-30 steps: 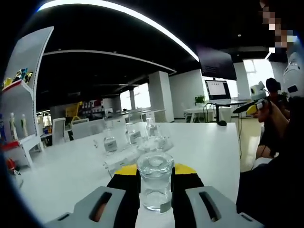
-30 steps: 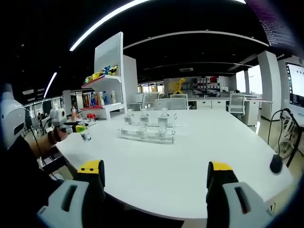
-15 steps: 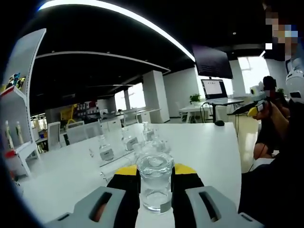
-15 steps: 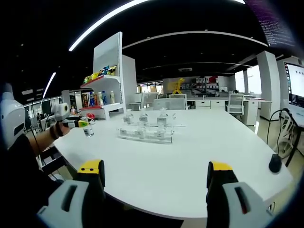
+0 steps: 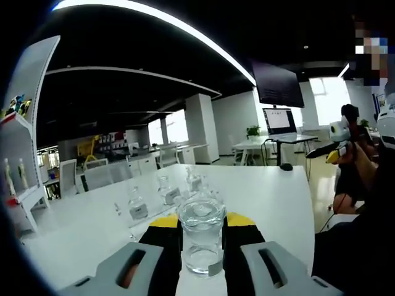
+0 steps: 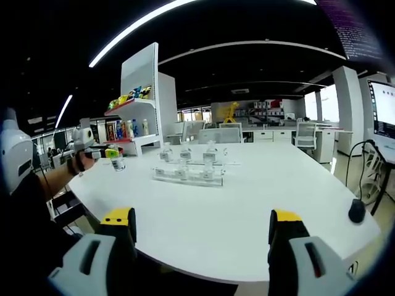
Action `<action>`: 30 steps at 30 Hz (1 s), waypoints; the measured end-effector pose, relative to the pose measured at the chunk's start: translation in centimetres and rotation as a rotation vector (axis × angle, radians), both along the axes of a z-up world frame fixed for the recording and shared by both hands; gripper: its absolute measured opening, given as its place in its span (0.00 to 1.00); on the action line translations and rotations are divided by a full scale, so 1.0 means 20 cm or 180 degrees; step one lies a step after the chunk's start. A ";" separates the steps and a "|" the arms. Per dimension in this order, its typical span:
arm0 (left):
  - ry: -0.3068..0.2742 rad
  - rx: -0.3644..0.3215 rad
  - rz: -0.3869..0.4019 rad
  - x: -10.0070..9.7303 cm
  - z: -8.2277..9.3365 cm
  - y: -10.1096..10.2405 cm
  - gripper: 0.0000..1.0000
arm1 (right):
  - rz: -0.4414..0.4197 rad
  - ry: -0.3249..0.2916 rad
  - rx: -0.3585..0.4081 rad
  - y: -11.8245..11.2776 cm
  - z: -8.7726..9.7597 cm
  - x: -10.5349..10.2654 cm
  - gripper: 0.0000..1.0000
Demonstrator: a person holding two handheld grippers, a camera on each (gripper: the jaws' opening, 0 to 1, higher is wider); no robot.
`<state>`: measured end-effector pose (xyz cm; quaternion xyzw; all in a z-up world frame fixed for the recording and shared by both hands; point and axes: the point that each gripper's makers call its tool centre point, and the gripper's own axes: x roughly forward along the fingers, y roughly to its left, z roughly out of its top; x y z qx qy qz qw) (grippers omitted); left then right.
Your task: Identify the label on the chemical reagent bottle, grasp the chemical reagent bottle, and place it in the designated position on the reagent rack
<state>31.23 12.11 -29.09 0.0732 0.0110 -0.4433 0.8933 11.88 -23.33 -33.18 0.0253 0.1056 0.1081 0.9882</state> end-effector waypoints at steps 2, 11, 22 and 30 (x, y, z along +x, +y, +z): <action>0.0002 -0.0001 -0.0002 0.02 0.02 -0.02 0.25 | -0.0006 -0.0011 0.0012 -0.01 0.00 0.00 0.85; -0.0085 -0.0093 -0.0004 0.13 0.16 -0.06 0.25 | 0.0005 -0.0007 0.0031 0.00 -0.01 0.00 0.85; -0.0077 -0.0173 -0.0008 0.29 0.21 -0.14 0.25 | -0.0029 0.0023 0.0031 -0.02 -0.03 0.01 0.85; -0.0019 -0.0179 0.0003 0.38 0.20 -0.15 0.25 | -0.0028 0.0038 0.0025 -0.02 -0.03 0.02 0.85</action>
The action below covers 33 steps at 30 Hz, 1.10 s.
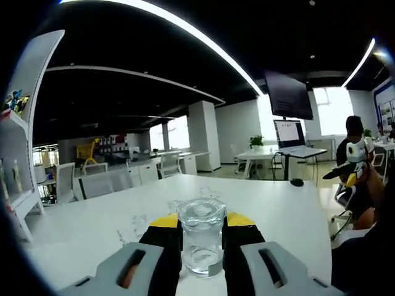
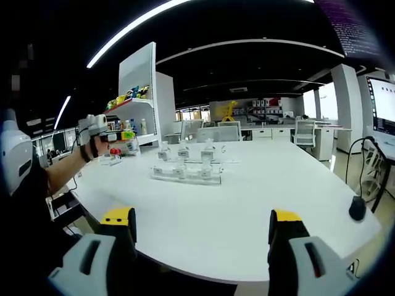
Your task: Identify the label on the chemical reagent bottle, grasp the chemical reagent bottle, and place it in the designated position on the reagent rack
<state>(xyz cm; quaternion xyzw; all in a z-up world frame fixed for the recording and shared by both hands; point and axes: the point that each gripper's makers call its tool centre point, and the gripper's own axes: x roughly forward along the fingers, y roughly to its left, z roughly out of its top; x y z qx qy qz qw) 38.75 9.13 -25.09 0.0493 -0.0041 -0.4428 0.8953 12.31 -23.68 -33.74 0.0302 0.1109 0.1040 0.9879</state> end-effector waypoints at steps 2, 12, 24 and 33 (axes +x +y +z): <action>0.0008 0.0003 0.0006 0.02 -0.01 0.00 0.25 | -0.0005 0.0011 0.0007 0.00 -0.01 0.01 0.85; 0.0093 0.0060 -0.0006 0.13 -0.03 -0.02 0.25 | 0.0011 -0.0021 -0.0042 0.01 0.05 -0.01 0.85; 0.0043 0.0079 -0.0034 0.21 -0.03 -0.06 0.25 | -0.0058 -0.0017 -0.0058 0.00 0.06 -0.01 0.85; 0.0061 0.0054 -0.0028 0.22 -0.02 -0.05 0.25 | 0.0031 0.0027 -0.0096 0.05 0.04 0.01 0.85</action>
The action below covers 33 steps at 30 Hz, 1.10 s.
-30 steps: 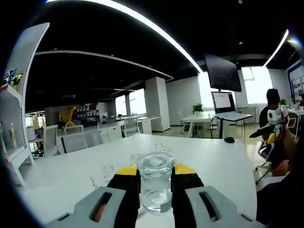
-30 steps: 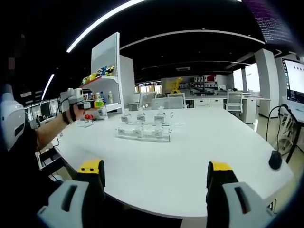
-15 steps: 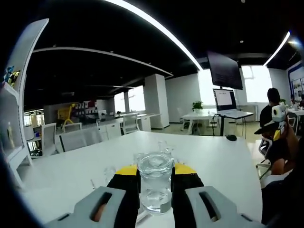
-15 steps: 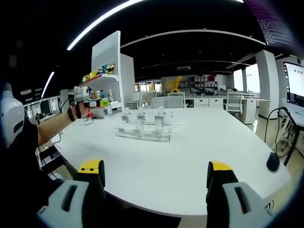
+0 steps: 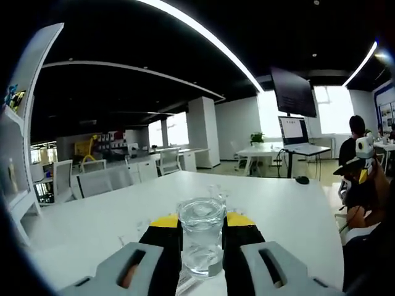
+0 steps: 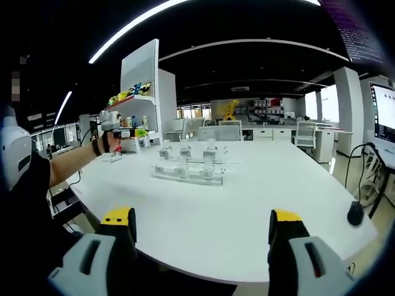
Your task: Identify the label on the chemical reagent bottle, grasp the chemical reagent bottle, and place it in the designated position on the reagent rack
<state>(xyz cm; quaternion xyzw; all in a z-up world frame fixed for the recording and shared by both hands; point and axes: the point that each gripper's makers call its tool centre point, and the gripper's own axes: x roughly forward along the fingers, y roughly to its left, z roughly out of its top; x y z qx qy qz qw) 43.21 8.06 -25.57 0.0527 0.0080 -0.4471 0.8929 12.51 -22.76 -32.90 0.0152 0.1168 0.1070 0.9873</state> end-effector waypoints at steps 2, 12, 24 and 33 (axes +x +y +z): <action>-0.0003 0.0006 0.0011 0.02 0.01 0.01 0.25 | 0.0005 -0.0014 0.0000 0.00 0.01 0.00 0.85; -0.0029 -0.0047 0.0044 0.09 0.04 0.03 0.25 | 0.0008 -0.0003 -0.0054 0.00 0.03 -0.02 0.85; 0.0048 -0.0197 0.0155 0.23 -0.02 0.04 0.25 | -0.0045 -0.0021 -0.0045 -0.02 0.04 -0.02 0.85; 0.0038 -0.0190 0.0165 0.30 -0.08 0.01 0.25 | -0.0056 0.0004 -0.0046 -0.02 0.02 -0.01 0.85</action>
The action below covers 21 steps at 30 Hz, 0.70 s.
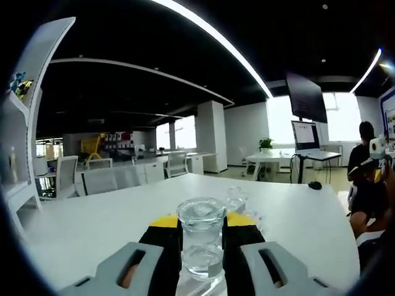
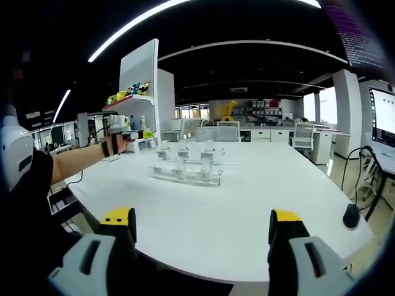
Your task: Identify the label on the chemical reagent bottle, grasp the chemical reagent bottle, and place it in the designated position on the reagent rack
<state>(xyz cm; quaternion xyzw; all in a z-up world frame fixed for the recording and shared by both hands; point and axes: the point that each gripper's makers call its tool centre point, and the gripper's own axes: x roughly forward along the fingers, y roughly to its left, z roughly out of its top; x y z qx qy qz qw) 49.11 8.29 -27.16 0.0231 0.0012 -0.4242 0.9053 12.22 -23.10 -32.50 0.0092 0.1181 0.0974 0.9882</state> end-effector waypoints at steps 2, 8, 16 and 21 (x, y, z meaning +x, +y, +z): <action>0.0010 0.0013 0.0022 0.01 -0.02 0.00 0.25 | -0.0012 0.0009 0.0008 -0.01 -0.01 0.00 0.85; 0.0034 0.0043 0.0051 0.05 -0.10 -0.02 0.25 | -0.0036 0.0022 0.0013 -0.02 -0.02 -0.01 0.85; 0.0041 0.0058 0.0058 0.07 -0.18 -0.05 0.25 | -0.0079 0.0033 0.0020 -0.05 -0.02 -0.02 0.85; 0.0074 0.0094 0.0090 0.10 -0.24 -0.06 0.25 | -0.0087 0.0043 0.0026 -0.05 -0.03 -0.02 0.85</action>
